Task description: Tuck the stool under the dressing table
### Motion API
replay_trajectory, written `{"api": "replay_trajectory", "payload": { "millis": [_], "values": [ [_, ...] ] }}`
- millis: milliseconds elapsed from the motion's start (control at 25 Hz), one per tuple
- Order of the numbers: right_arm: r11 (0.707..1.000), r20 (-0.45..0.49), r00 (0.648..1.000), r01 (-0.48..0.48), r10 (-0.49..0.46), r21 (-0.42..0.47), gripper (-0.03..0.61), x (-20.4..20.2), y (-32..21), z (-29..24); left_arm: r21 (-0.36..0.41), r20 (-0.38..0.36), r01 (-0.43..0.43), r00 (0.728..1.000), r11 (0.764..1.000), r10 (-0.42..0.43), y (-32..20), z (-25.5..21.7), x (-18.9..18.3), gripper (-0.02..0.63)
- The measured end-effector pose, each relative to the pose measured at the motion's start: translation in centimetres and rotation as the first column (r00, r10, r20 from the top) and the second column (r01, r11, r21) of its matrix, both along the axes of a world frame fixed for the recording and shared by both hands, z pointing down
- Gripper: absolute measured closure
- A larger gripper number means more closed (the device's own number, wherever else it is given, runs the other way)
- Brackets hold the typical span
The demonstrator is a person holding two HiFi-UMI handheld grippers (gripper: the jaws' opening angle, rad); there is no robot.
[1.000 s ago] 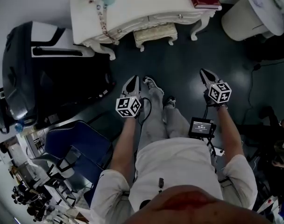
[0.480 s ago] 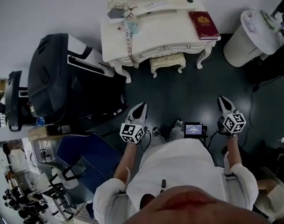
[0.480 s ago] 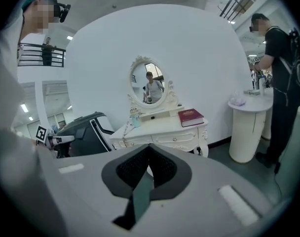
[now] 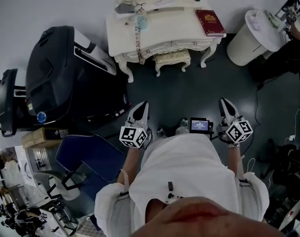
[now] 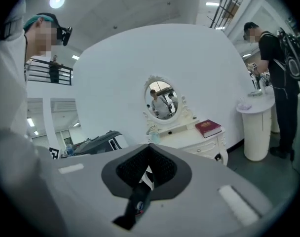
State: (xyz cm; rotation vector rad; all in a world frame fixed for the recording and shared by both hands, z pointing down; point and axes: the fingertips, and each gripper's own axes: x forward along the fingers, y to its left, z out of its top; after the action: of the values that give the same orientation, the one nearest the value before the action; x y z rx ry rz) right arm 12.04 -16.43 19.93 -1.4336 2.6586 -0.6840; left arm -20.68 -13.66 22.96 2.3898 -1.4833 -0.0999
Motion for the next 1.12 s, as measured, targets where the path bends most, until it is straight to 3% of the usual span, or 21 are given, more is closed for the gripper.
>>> {"api": "replay_trajectory", "payload": {
  "millis": [240, 480, 600, 760, 840, 1120],
  "values": [
    [0.996, 0.069, 0.996, 0.049, -0.055, 0.079, 0.571, -4.8, 5.3, -4.7, 0.105, 0.018, -0.136, 0.991, 0.985, 0.134, 2.8, -3.9, 4.2, 0.607],
    [0.992, 0.105, 0.989, 0.09, -0.099, 0.089, 0.571, -6.8, 8.2, -4.4, 0.144, 0.011, -0.191, 0.982, 0.971, 0.191, 5.7, -6.0, 7.8, 0.607],
    [0.99, 0.115, 0.986, 0.112, -0.121, 0.085, 0.571, -6.3, 8.6, -3.7, 0.145, 0.018, -0.181, 0.983, 0.973, 0.18, 6.6, -5.9, 9.8, 0.607],
    [0.981, 0.037, 0.985, 0.162, -0.167, 0.109, 0.571, -5.4, 8.5, -3.5, 0.107, -0.012, -0.145, 0.989, 0.984, 0.147, 6.7, -5.1, 12.6, 0.607],
    [0.976, 0.027, 0.981, 0.185, -0.19, 0.116, 0.571, -4.0, 8.9, -3.9, 0.097, -0.032, -0.144, 0.989, 0.985, 0.148, 7.3, -5.3, 15.2, 0.607],
    [0.965, 0.011, 0.971, 0.237, -0.24, 0.115, 0.571, 1.9, 9.7, -3.2, 0.105, -0.004, -0.167, 0.986, 0.98, 0.168, 8.3, -5.3, 23.4, 0.607]
  ]
}}
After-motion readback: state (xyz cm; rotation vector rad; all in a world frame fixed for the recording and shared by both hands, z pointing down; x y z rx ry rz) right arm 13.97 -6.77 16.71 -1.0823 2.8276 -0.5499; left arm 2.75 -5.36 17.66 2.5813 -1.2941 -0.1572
